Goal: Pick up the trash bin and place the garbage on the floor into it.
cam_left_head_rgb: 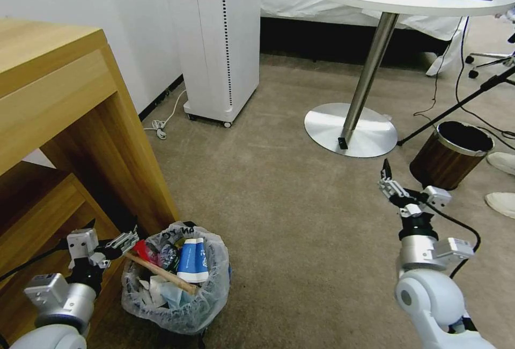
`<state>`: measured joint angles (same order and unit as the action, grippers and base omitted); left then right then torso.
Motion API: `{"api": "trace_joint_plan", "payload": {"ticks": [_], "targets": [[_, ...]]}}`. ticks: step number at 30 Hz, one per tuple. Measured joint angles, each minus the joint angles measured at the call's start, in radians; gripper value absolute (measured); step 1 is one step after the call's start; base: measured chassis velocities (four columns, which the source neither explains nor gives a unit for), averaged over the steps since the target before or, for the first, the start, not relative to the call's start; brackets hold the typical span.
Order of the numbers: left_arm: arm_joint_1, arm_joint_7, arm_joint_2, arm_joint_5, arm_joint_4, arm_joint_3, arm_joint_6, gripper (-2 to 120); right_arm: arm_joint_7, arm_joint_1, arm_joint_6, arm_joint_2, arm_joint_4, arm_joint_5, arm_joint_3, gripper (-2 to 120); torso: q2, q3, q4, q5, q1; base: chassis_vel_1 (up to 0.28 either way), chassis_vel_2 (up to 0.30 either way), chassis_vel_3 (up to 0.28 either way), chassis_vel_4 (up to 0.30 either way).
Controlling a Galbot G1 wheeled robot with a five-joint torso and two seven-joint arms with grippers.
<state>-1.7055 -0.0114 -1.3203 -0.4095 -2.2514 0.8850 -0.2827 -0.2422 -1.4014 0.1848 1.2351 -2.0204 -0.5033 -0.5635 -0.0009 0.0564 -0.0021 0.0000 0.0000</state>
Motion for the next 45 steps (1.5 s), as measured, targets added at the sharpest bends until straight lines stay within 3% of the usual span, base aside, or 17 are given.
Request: {"api": "trace_joint_plan", "payload": {"ticks": [45], "targets": [[0.004,-0.008,-0.006,0.002,0.013,0.003,-0.009,100,0.009,0.008,-0.003,-0.001,0.021,0.008,0.007,100,0.000,0.000,0.0000,0.0000,0.000,0.000,0.000,0.000,0.000]]}}
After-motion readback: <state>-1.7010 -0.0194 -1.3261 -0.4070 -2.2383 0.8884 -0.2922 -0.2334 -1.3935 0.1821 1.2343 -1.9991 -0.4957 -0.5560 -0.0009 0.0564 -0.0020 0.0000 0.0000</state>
